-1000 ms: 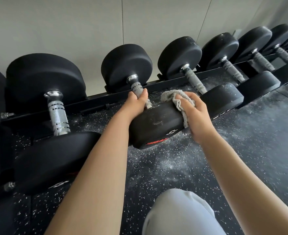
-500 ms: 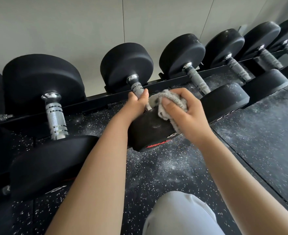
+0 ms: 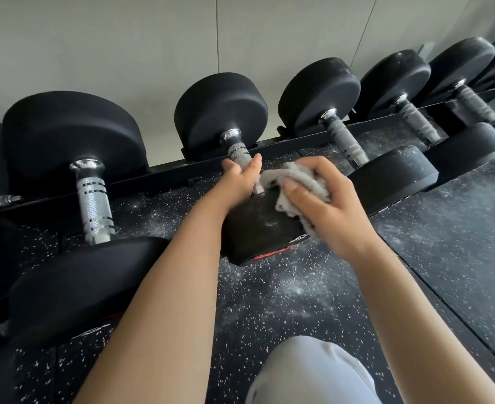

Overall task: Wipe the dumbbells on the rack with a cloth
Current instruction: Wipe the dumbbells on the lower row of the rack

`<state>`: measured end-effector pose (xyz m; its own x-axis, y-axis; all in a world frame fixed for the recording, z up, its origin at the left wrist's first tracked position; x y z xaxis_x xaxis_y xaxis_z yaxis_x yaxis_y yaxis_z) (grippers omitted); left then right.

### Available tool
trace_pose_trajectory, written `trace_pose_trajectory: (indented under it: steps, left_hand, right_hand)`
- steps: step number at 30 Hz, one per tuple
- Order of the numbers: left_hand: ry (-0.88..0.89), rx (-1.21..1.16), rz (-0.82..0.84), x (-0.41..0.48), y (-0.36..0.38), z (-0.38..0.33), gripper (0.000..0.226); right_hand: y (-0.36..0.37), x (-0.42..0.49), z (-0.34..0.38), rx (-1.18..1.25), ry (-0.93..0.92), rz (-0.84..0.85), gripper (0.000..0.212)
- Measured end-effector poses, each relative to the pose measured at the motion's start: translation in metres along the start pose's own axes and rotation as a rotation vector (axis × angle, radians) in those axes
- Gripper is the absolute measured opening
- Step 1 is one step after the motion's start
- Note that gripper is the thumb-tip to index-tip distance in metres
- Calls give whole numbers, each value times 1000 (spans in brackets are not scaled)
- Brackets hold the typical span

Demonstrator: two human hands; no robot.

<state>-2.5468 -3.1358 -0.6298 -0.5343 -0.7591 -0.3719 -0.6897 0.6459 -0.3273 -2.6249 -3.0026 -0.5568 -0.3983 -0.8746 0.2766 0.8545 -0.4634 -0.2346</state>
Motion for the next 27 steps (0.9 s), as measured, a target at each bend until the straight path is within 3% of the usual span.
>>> trace_pose_trajectory:
  steps: [2, 4, 8, 11, 14, 17, 19, 21, 23, 25, 27]
  left_hand:
    - [-3, -52, 6, 3, 1, 1, 53]
    - [-21, -71, 13, 5, 2, 3, 59]
    - [-23, -48, 21, 6, 0, 6, 42]
    - [-16, -53, 56, 4, 1, 4, 50]
    - [-49, -80, 76, 4, 2, 6, 49]
    - [-52, -72, 74, 1, -1, 7, 52]
    - [-49, -47, 75, 3, -1, 8, 62]
    - [-34, -18, 31, 7, -5, 7, 60]
    - [-33, -65, 22, 11, -5, 7, 50]
    - [-25, -103, 67, 9, 1, 7, 49]
    - [-35, -119, 91, 9, 5, 8, 50]
  right_hand:
    - [13, 0, 14, -242, -114, 37, 12]
    - [16, 0, 17, -300, -139, 58, 14]
    - [7, 5, -2, 132, 69, 193, 13]
    - [5, 7, -3, 128, 91, 201, 11]
    - [19, 9, 12, -150, -25, 225, 12]
    - [59, 0, 40, -789, -349, 241, 35]
    - [72, -2, 47, -877, -428, 267, 40]
    - [64, 3, 44, -679, -361, 396, 31]
    - [42, 9, 30, -364, -136, 520, 21]
    - [21, 10, 17, -115, 55, 535, 21]
    - [13, 10, 9, -28, 129, 482, 24]
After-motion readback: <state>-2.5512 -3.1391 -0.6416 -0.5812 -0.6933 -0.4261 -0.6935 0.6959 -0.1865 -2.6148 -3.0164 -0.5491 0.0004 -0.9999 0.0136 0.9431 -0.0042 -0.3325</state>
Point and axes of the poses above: each hand's wrist, its own x-axis towards the middle knuckle, its own y-axis out of the palm, z = x × y, the point moved 10 cm from there along x, towards the middle knuckle, and after that the axes turned 2 degrees about z, right-handed, at the moved point
